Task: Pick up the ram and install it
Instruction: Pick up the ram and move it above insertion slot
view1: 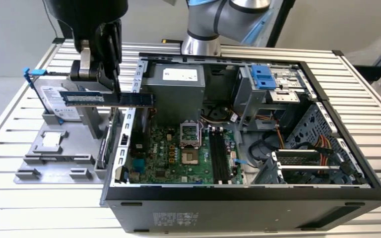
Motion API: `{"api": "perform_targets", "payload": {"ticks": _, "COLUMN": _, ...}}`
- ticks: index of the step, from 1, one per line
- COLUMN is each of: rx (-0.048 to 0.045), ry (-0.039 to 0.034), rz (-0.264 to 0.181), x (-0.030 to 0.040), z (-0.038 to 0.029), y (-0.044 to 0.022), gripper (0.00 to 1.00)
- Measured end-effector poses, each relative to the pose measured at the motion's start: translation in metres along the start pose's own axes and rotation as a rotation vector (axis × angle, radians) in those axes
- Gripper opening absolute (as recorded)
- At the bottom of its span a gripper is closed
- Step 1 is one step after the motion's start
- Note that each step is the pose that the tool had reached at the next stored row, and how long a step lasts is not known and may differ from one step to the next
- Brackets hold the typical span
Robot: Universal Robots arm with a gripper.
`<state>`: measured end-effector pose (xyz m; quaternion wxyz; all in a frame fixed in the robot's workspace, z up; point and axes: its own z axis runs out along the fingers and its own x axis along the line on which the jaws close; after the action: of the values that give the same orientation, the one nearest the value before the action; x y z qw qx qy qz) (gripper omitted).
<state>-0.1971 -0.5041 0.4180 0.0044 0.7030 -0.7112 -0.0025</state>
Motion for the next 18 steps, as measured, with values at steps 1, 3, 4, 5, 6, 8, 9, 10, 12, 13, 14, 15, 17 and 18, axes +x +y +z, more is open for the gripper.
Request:
{"api": "perform_targets", "payload": {"ticks": 1, "rx": 0.0, "ry": 0.0, "rz": 0.0, "x": 0.0, "z": 0.0, "y": -0.0007, "gripper": 0.0}}
{"api": "perform_targets", "payload": {"ticks": 3, "rx": 0.0, "ry": 0.0, "rz": 0.0, "x": 0.0, "z": 0.0, "y": -0.002, "gripper": 0.0}}
{"api": "perform_targets", "payload": {"ticks": 4, "rx": 0.0, "ry": -0.0001, "rz": 0.0, "x": 0.0, "z": 0.0, "y": -0.0027, "gripper": 0.0}}
{"api": "perform_targets", "payload": {"ticks": 5, "rx": 0.0, "ry": 0.0, "rz": 0.0, "x": 0.0, "z": 0.0, "y": -0.0034, "gripper": 0.0}}
{"api": "perform_targets", "payload": {"ticks": 6, "rx": 0.0, "ry": 0.0, "rz": 0.0, "x": 0.0, "z": -0.0001, "y": -0.004, "gripper": 0.0}}
{"api": "perform_targets", "payload": {"ticks": 8, "rx": 0.0, "ry": -0.0001, "rz": 0.0, "x": -0.0001, "z": 0.0, "y": -0.0053, "gripper": 0.0}}
{"api": "perform_targets", "payload": {"ticks": 9, "rx": 0.0, "ry": 0.0, "rz": 0.0, "x": -0.0001, "z": -0.0001, "y": -0.0059, "gripper": 0.0}}
{"api": "perform_targets", "payload": {"ticks": 10, "rx": 0.0, "ry": 0.0, "rz": 0.0, "x": -0.0001, "z": -0.0001, "y": -0.0065, "gripper": 0.0}}
{"api": "perform_targets", "payload": {"ticks": 12, "rx": 0.0, "ry": 0.0, "rz": 0.0, "x": -0.0001, "z": -0.0001, "y": -0.0079, "gripper": 0.0}}
{"api": "perform_targets", "payload": {"ticks": 13, "rx": 0.0, "ry": 0.0001, "rz": 0.0, "x": -0.0001, "z": -0.0001, "y": -0.0086, "gripper": 0.0}}
{"api": "perform_targets", "payload": {"ticks": 14, "rx": 0.0001, "ry": -0.0001, "rz": 0.0, "x": -0.0001, "z": -0.0001, "y": -0.0093, "gripper": 0.0}}
{"api": "perform_targets", "payload": {"ticks": 15, "rx": 0.0, "ry": -0.0001, "rz": 0.0, "x": -0.0001, "z": -0.0001, "y": -0.0101, "gripper": 0.0}}
{"api": "perform_targets", "payload": {"ticks": 17, "rx": 0.0, "ry": 0.0, "rz": 0.0, "x": -0.0001, "z": -0.0001, "y": -0.0114, "gripper": 0.0}}
{"api": "perform_targets", "payload": {"ticks": 18, "rx": 0.0, "ry": 0.0, "rz": 0.0, "x": -0.0001, "z": -0.0001, "y": -0.0121, "gripper": 0.0}}
